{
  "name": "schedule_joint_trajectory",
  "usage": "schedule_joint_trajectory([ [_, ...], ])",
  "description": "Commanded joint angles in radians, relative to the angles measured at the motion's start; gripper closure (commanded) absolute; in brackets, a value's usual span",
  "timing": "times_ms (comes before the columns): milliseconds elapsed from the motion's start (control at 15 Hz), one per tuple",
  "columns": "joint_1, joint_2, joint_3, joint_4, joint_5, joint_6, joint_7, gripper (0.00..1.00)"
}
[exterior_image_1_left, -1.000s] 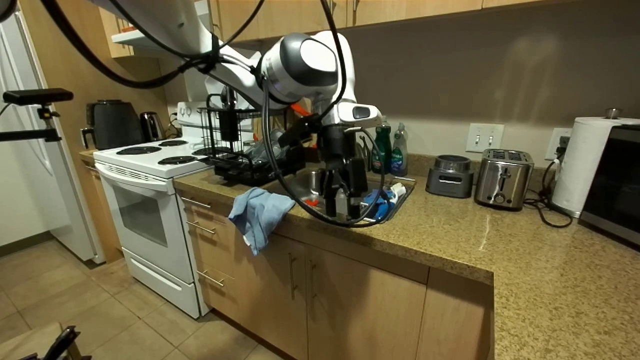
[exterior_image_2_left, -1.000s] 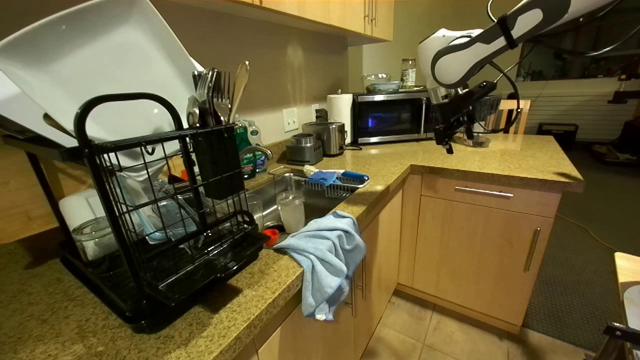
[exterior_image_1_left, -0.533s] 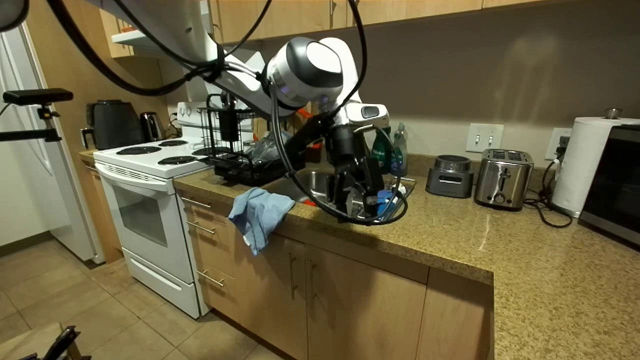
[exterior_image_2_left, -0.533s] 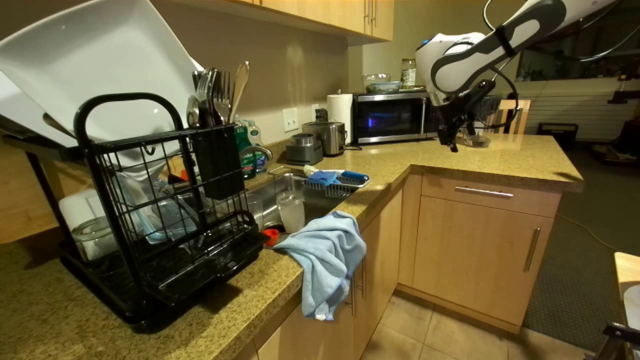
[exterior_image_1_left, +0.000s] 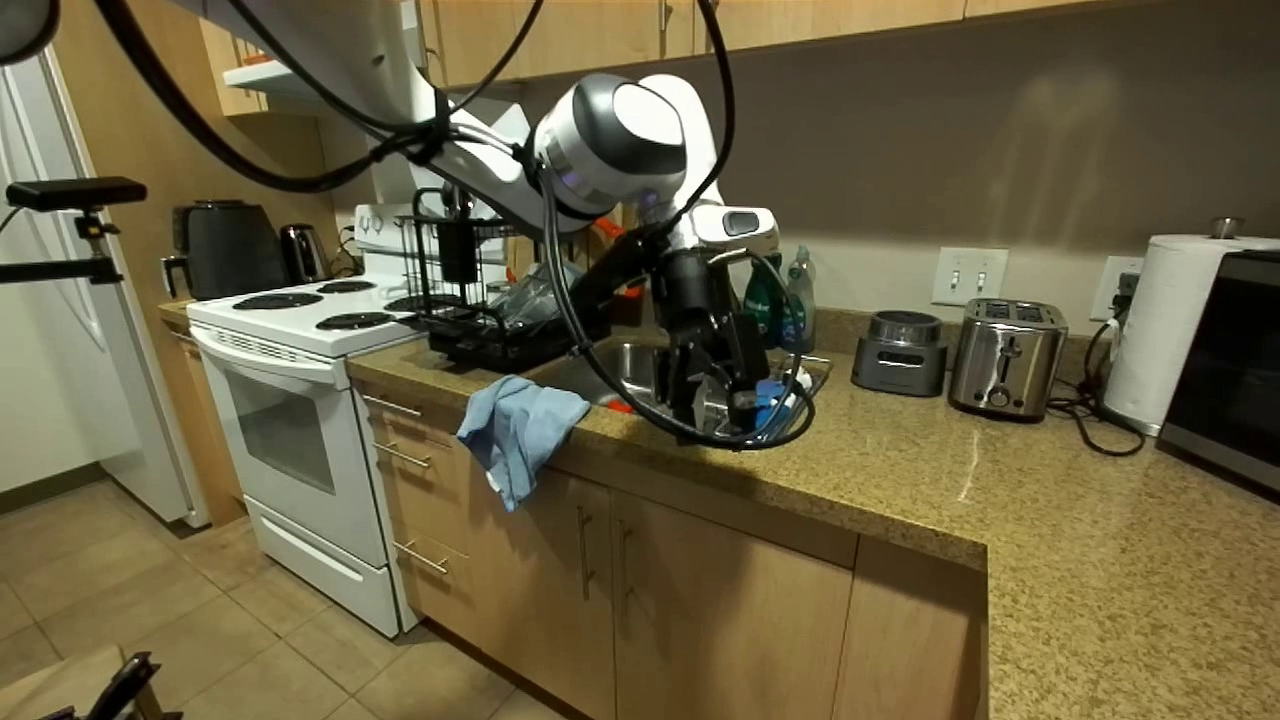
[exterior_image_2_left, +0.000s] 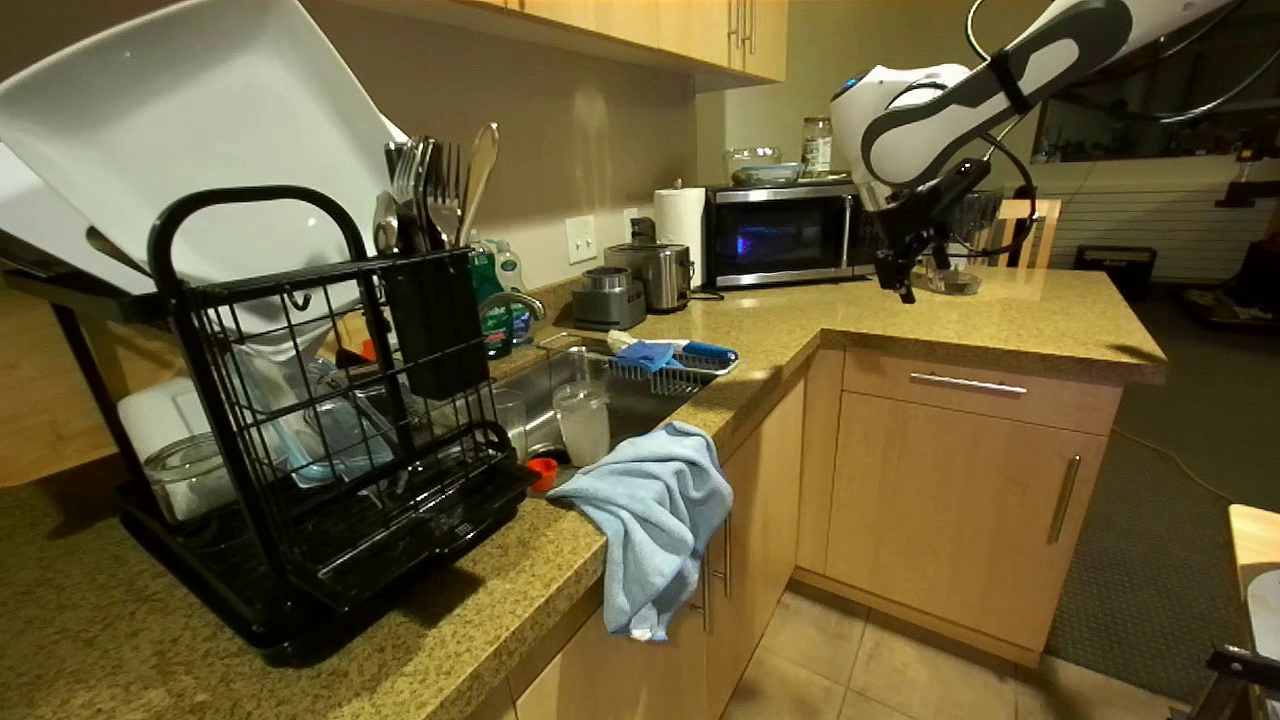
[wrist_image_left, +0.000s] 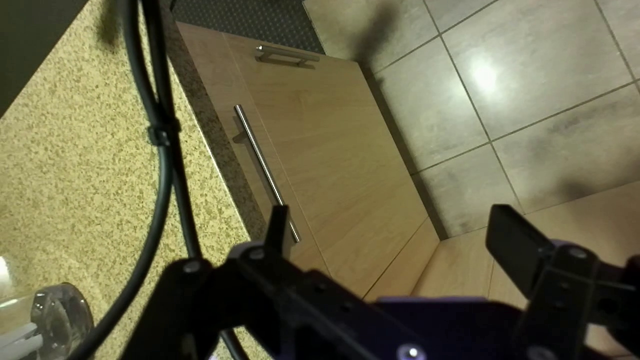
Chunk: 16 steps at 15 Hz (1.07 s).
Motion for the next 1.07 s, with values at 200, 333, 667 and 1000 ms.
schedule_joint_trajectory([
  [200, -0.004, 0.008, 0.006, 0.004, 0.001, -0.002, -0.002, 0.0],
  [333, -0.009, 0.032, 0.008, 0.004, 0.011, -0.004, -0.009, 0.0],
  [667, -0.016, 0.104, -0.005, 0.003, 0.0, 0.062, 0.019, 0.0],
  [1000, -0.019, 0.175, -0.045, 0.01, 0.012, 0.15, 0.131, 0.0],
])
